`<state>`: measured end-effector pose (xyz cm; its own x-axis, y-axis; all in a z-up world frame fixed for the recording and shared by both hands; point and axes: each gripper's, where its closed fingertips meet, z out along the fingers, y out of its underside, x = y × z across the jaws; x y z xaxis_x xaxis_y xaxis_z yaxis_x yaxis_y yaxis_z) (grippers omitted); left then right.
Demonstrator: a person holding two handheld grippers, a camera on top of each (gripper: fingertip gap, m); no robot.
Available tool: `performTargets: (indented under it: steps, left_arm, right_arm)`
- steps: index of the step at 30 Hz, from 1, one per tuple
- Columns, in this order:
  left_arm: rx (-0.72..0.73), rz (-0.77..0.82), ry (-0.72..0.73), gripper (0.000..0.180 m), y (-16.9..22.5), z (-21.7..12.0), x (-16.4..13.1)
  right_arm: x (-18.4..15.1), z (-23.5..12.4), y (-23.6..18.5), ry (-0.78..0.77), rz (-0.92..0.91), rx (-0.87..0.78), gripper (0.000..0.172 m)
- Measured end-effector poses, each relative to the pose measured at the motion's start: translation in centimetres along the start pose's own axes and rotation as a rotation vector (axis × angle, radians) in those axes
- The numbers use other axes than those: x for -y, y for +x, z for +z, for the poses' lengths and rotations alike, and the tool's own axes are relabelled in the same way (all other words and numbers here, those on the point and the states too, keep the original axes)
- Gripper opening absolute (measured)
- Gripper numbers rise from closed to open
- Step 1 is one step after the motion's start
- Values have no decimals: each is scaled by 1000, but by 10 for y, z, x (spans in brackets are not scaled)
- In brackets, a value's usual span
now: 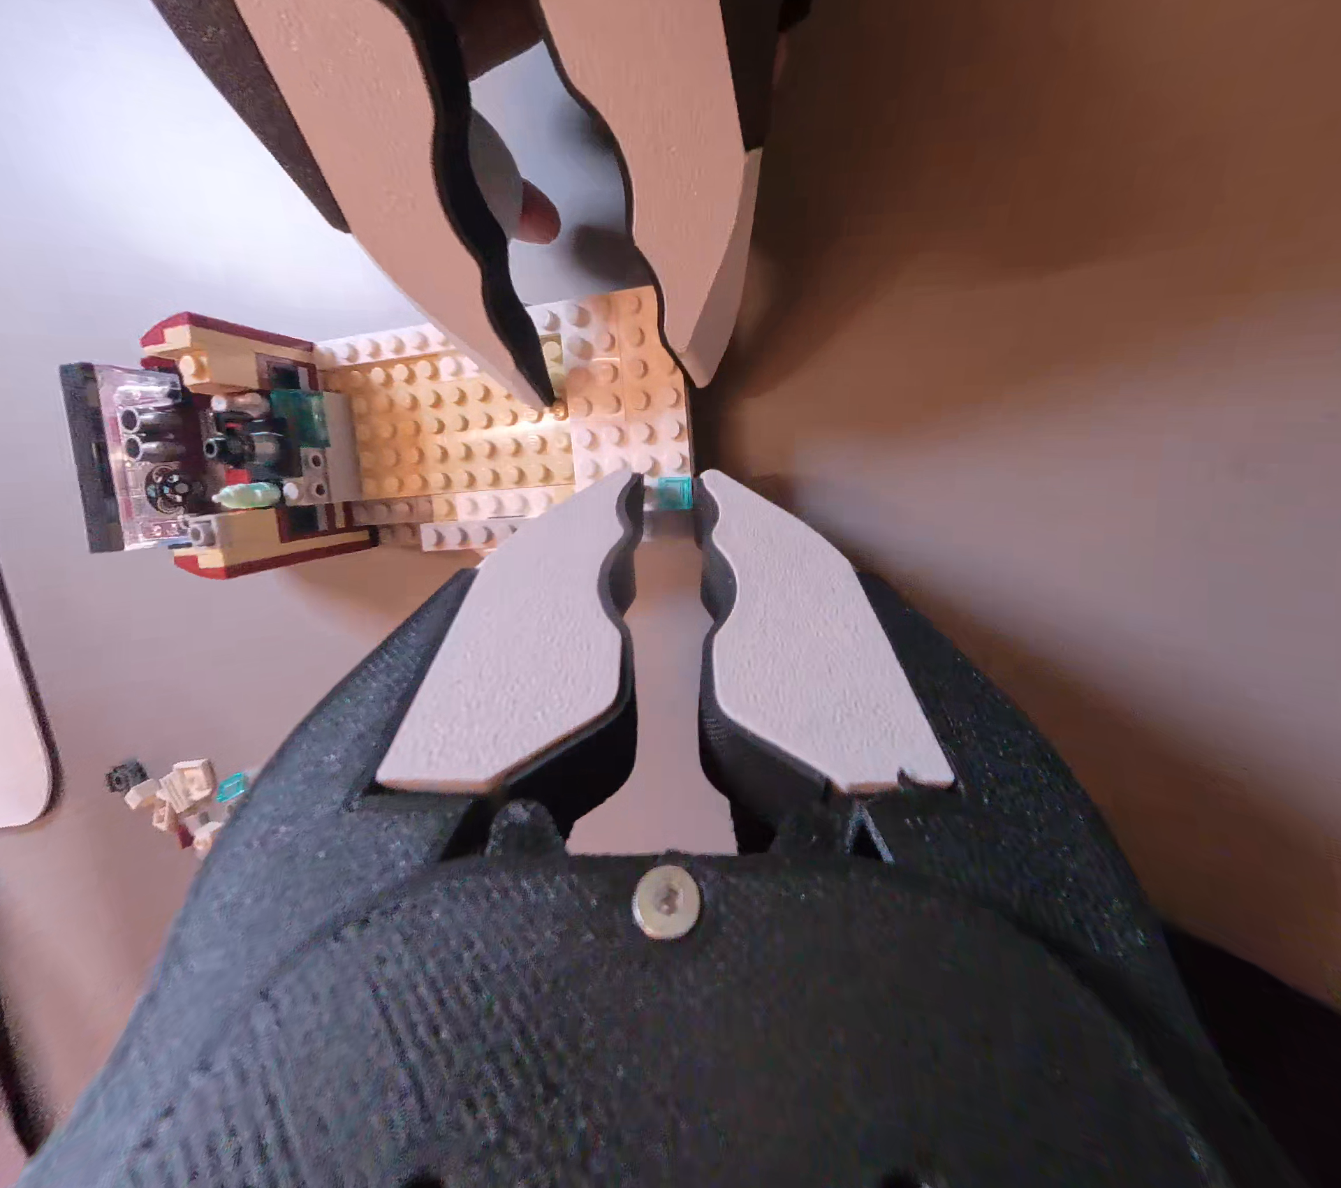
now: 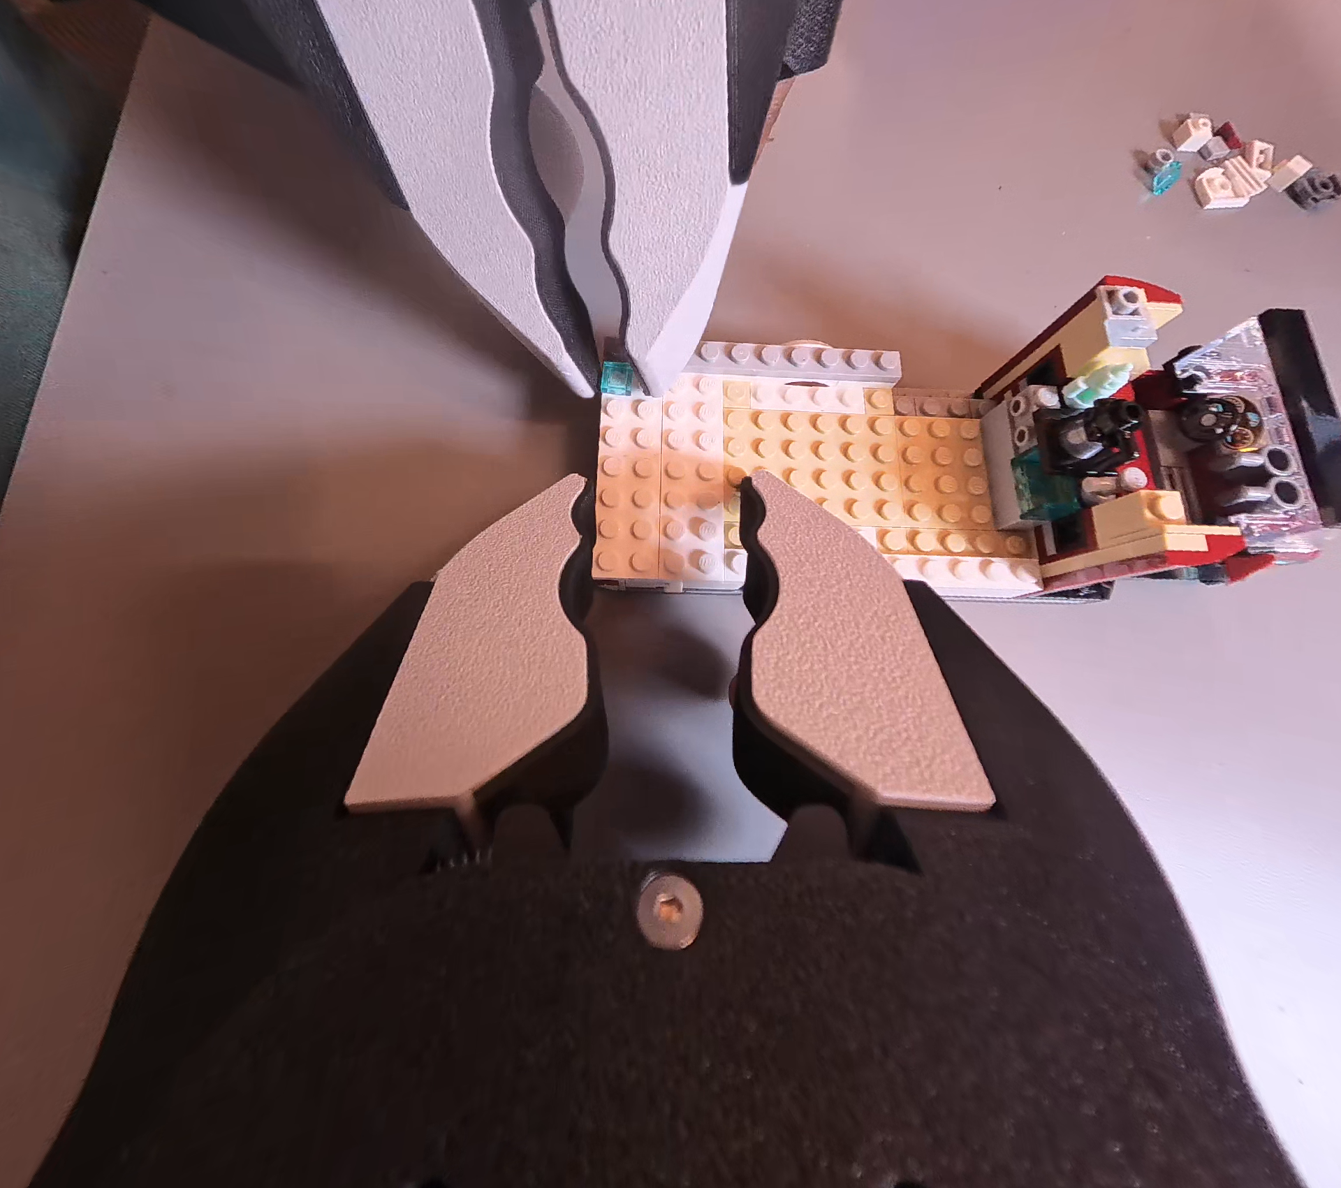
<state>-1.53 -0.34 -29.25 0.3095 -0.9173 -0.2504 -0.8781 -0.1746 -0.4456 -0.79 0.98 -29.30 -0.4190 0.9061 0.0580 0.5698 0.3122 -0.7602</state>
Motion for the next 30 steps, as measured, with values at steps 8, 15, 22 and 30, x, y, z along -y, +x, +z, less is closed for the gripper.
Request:
performTargets:
  steps: [8, 15, 22, 30]
  left_arm:
    - [-77, 48, -70, 8, 3, -3, -2]
    - [-277, -245, 396, 0, 6, -29, 34]
    - [-128, -276, 380, 0, -16, -38, 13]
    - [16, -385, 244, 24, -48, -47, -46]
  right_arm:
    - [0, 1, -1, -4, -9, 6, 38]
    - [1, 2, -5, -2, -14, 10, 38]
    - [2, 1, -6, 2, -3, 23, 38]
    - [1, -1, -6, 23, 26, 37, 38]
